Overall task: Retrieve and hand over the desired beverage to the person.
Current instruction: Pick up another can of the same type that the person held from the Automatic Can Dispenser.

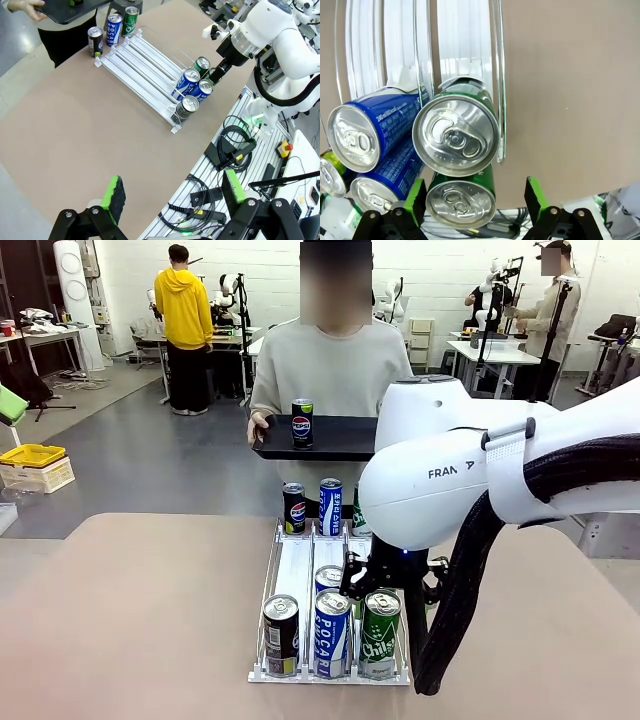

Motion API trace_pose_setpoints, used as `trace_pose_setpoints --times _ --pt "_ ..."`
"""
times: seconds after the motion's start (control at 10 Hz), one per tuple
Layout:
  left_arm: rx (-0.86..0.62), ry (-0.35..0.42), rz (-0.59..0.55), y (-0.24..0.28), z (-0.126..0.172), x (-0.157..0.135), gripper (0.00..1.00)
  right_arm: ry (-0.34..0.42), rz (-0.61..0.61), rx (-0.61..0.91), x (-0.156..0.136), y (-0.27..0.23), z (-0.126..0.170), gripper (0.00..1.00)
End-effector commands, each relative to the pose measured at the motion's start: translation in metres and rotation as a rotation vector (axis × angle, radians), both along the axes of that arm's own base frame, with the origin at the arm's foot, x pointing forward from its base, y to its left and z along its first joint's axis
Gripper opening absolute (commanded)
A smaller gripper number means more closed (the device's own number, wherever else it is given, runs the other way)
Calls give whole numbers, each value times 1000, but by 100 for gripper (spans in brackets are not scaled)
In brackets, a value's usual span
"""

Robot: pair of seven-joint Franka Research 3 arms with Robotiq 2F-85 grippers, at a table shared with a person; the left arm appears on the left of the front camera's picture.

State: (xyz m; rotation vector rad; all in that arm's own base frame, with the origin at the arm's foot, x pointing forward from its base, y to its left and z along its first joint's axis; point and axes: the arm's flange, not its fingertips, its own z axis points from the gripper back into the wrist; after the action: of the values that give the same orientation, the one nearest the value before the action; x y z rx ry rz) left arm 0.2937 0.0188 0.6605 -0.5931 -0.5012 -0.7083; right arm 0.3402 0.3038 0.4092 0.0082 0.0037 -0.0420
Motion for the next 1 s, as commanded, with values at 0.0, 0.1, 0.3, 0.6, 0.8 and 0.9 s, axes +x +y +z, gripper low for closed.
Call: trace_pose_setpoints --times 0.0,0.1,0.3,0.6,0.8,0.9 --pt "-17 -6 -16 1 0 -1 100 -22 30 17 8 -1 -3 100" --pt "-17 -6 -16 1 0 -1 100 -38 51 26 8 -1 -3 100" --pt "-17 -6 -16 1 0 -1 100 -33 63 25 8 -1 -4 100" --pt "-17 -6 -16 1 0 -1 100 -2 73 30 6 0 -4 100" --pt "-17 -6 -16 1 0 -1 100 20 72 19 5 0 -4 100" --pt "-17 -6 -16 1 0 -1 100 40 73 15 5 1 -5 100"
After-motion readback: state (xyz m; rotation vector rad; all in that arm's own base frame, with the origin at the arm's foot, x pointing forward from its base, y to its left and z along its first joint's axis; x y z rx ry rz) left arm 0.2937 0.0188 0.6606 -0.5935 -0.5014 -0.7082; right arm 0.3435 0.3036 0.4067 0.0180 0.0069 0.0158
